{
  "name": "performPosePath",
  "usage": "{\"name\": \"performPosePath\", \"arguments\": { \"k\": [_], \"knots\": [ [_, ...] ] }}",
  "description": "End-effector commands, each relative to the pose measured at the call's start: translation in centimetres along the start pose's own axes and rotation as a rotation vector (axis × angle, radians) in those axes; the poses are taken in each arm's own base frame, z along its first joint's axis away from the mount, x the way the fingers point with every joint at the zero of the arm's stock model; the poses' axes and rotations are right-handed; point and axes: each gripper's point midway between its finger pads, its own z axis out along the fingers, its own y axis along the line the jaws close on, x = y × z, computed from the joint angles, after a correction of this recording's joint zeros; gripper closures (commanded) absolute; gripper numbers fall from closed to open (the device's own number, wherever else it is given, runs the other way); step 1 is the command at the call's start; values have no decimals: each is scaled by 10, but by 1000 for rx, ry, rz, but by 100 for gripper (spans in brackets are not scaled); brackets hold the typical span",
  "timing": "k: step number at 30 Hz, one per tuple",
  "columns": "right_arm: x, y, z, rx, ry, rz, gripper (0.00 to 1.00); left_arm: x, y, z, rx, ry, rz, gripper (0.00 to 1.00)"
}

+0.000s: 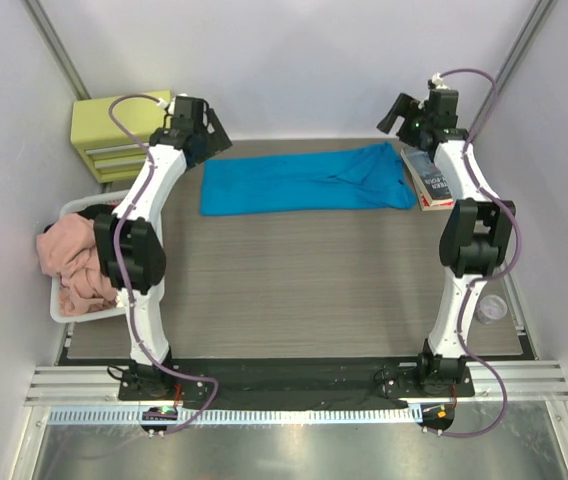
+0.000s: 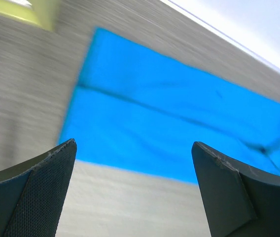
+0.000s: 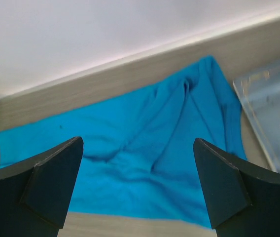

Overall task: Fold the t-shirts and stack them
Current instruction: Fold the other side of the tshirt into a rectangle

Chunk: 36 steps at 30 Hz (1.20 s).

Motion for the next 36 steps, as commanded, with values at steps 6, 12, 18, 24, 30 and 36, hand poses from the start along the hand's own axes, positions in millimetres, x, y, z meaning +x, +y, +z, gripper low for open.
{"name": "performPosePath", "arguments": {
  "k": [6, 12, 18, 24, 30, 36],
  "knots": [
    [78, 6, -24, 99, 21, 96, 0, 70, -36, -3, 94, 104, 1, 0],
    [93, -17, 14, 159, 37, 89, 0, 80, -37, 43, 64, 101, 2, 0],
    [101, -28, 45, 174, 44, 90, 0, 92, -33, 81, 39, 135, -11, 0],
    [135, -47, 60, 208, 107, 101, 0, 118, -7, 105, -26, 194, -31, 0],
    [166, -69, 53, 283, 156, 103, 0, 143, 23, 111, -122, 255, -29, 0],
    [179, -76, 26, 318, 179, 85, 0, 157, 43, 93, -179, 288, -22, 0]
  ]
}}
